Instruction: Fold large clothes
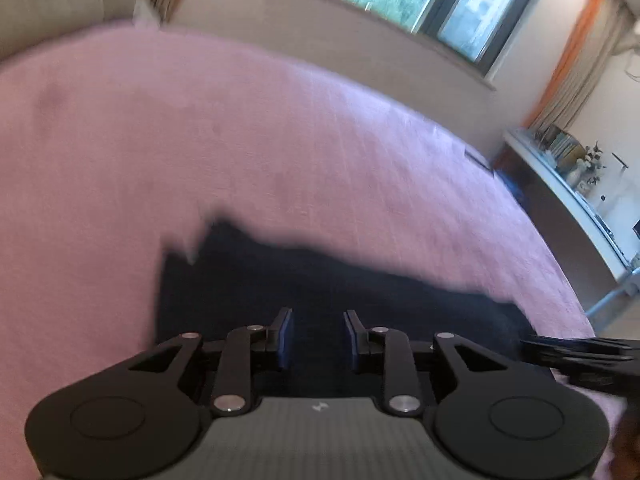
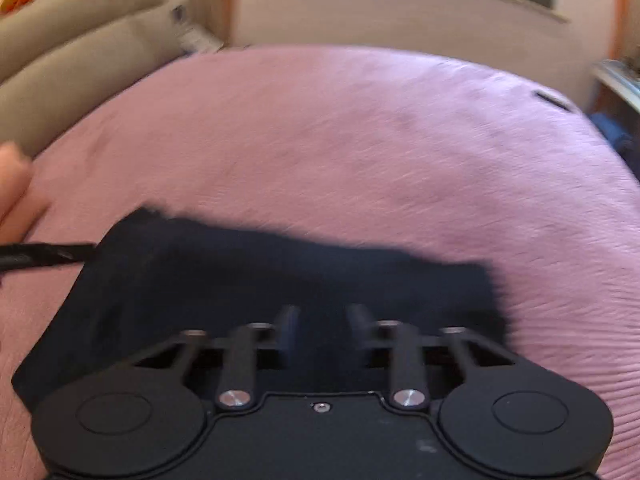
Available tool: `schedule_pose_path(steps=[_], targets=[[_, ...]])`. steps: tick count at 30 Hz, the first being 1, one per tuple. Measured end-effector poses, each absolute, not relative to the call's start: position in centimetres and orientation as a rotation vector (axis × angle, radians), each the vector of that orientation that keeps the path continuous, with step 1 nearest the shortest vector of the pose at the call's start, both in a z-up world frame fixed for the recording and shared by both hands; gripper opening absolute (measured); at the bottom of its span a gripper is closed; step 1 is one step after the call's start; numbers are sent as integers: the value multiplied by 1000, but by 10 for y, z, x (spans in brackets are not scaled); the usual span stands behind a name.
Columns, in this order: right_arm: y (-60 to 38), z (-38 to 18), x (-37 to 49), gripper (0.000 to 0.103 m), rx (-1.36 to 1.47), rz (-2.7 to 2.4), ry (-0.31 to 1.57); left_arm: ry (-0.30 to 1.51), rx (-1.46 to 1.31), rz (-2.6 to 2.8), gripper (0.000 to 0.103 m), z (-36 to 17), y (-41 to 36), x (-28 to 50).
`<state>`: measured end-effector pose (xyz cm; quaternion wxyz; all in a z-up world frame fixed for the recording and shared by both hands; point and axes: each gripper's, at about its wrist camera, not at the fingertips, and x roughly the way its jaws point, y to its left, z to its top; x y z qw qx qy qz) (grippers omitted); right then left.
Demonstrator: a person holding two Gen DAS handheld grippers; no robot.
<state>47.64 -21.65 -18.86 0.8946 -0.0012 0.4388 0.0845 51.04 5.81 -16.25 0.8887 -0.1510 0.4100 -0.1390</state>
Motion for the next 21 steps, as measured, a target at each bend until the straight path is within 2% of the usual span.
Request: schedule_pose_path(steps=[2, 4, 6, 7, 9, 10, 12, 13, 14, 16, 18, 21], targets=[[-204, -216, 472, 12, -35, 173, 952, 884, -296, -245, 28, -193, 52, 492], [-210, -234, 461, 0, -72, 135, 967, 858, -264, -199, 29, -215, 57, 474], [-226, -237, 447, 0, -68, 116, 953, 855, -367, -208, 28, -225, 80, 461], [-233, -235, 441, 0, -70, 111, 954, 873, -427, -200, 23, -225, 93, 458], [-238, -229, 433, 0, -71, 108, 963, 906, -454, -109, 3, -225, 119, 449], [-235, -223, 428, 0, -73, 90, 969, 915, -450, -75, 3, -224, 133, 442], [-230, -208, 420, 0, -101, 10, 977, 935, -493, -47, 4, -221, 156, 429], [-225, -199, 417, 14, -104, 7, 970, 951, -505, -29, 5, -216, 164, 422], [-221, -189, 413, 17, -87, 36, 950, 956, -500, -20, 8, -211, 166, 418], [-200, -175, 403, 17, -57, 124, 918, 946, -506, -31, 20, -198, 164, 408], [-171, -180, 399, 17, -69, 208, 920, 943, -516, -45, 26, -194, 158, 400], [-144, -226, 398, 17, -179, 213, 990, 985, -545, -22, 27, -204, 156, 389]])
